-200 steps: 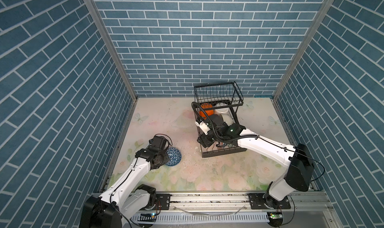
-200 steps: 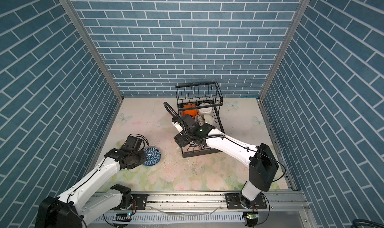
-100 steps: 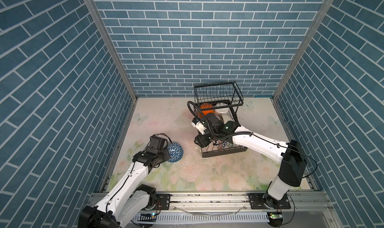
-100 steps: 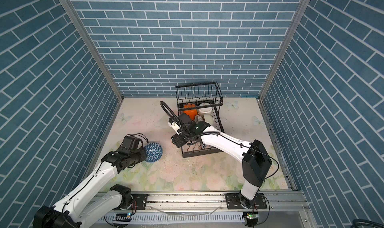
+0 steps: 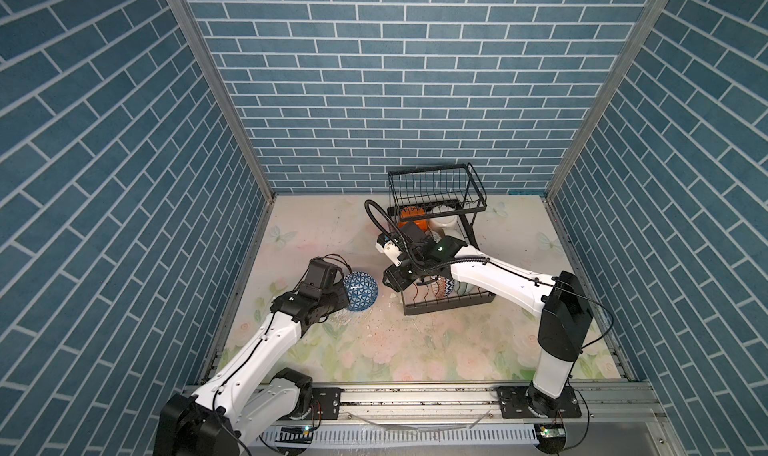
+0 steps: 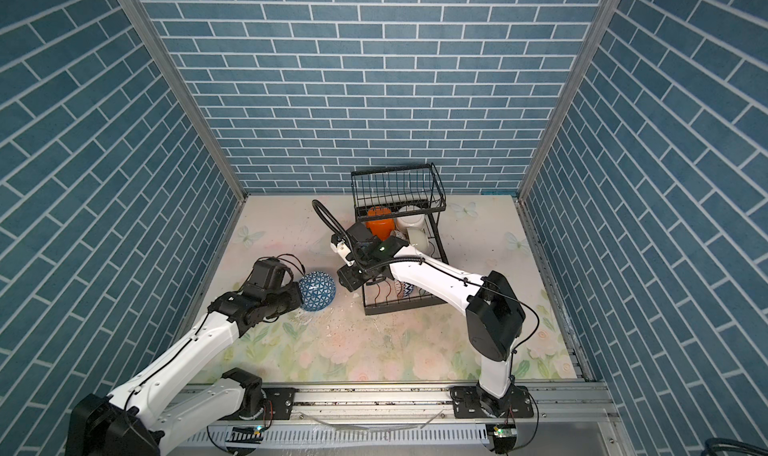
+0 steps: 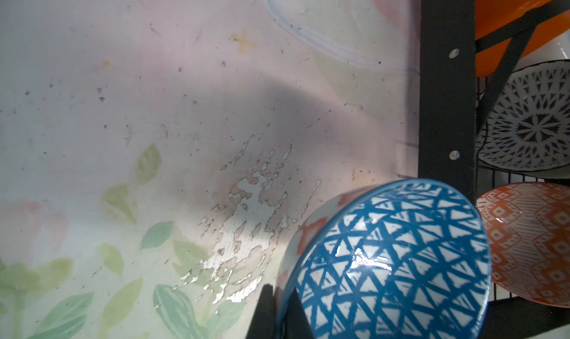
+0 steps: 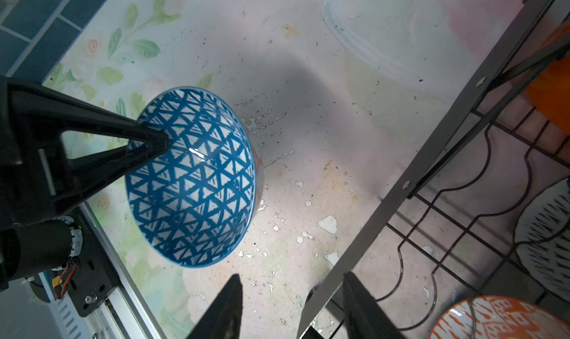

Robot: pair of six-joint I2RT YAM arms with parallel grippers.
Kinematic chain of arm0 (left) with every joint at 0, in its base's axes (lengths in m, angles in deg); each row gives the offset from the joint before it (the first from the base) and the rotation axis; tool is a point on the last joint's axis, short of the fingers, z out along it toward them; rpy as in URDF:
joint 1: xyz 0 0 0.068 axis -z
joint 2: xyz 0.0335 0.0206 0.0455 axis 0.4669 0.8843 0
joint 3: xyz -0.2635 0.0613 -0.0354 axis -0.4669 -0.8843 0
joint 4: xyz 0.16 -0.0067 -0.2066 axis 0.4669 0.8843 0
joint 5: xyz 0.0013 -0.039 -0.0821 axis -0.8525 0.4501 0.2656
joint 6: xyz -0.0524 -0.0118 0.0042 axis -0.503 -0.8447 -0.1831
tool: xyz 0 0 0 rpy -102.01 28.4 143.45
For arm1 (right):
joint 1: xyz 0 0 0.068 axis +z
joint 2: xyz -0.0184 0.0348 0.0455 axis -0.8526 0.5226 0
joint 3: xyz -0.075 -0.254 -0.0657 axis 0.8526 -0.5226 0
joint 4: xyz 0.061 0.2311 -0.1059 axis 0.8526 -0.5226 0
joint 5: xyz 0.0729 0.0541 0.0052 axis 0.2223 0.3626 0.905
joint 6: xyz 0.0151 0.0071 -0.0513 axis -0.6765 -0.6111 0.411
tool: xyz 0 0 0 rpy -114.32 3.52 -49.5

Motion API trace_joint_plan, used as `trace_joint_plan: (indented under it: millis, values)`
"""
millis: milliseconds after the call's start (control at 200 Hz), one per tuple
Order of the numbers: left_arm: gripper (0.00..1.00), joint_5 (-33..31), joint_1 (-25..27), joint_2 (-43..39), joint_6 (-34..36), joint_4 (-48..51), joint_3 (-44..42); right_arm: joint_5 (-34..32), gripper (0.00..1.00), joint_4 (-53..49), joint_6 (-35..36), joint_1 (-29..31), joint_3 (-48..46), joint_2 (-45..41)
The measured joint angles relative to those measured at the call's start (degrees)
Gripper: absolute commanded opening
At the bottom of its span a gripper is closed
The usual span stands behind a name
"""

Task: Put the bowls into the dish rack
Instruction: 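Lift the blue bowl toward the rack while the right gripper reaches toward it, then grasp the blue bowl rim with the right gripper beside the left gripper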

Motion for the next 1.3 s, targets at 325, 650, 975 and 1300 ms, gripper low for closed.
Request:
trace_joint_plan:
  millis: [325,650,975,1300]
  values:
    - [0.0,-2.1,4.7,5.1,-0.1,-1.7,5.6,-0.9,0.47,-0.4,-1.1,0.0,1.4,1.6]
    - [0.0,-5.5,8.9,8.7,0.0,-2.2,8.5,-7.1,0.33,-2.0,-1.5,0.0,3.5,2.2]
    - [0.0,-7.2,10.9,8.8,0.2,-3.3,9.6,-9.6,0.1,-2.8,-2.7,0.0,4.7,3.5]
    - [0.0,-7.9,11.5,9.4,-0.3,-4.1,9.9,-11.5,0.0,-2.4,-5.5,-0.2,5.5,3.8]
